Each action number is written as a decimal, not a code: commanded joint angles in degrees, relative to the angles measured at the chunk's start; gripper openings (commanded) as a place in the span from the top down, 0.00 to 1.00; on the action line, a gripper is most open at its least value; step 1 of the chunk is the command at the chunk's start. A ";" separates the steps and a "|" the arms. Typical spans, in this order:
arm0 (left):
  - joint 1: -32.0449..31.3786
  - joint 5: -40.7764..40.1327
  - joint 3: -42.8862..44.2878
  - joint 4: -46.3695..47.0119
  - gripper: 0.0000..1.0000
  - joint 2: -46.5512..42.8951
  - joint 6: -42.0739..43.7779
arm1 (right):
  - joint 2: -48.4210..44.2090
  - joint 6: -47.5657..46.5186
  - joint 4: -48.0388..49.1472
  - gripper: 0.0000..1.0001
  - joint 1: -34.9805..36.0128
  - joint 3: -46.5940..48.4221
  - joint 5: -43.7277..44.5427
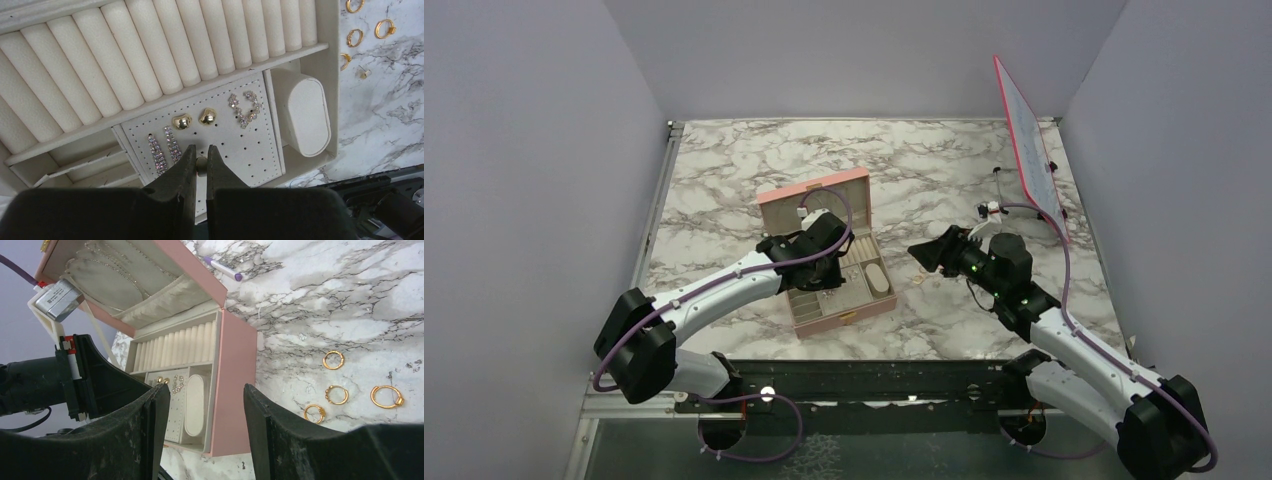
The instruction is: Organize the mixed jewelry
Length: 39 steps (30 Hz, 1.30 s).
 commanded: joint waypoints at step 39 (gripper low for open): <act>-0.36 -4.69 -2.93 3.53 1.00 -3.56 -2.65 | -0.03 -0.35 -1.54 0.40 0.22 -0.44 1.93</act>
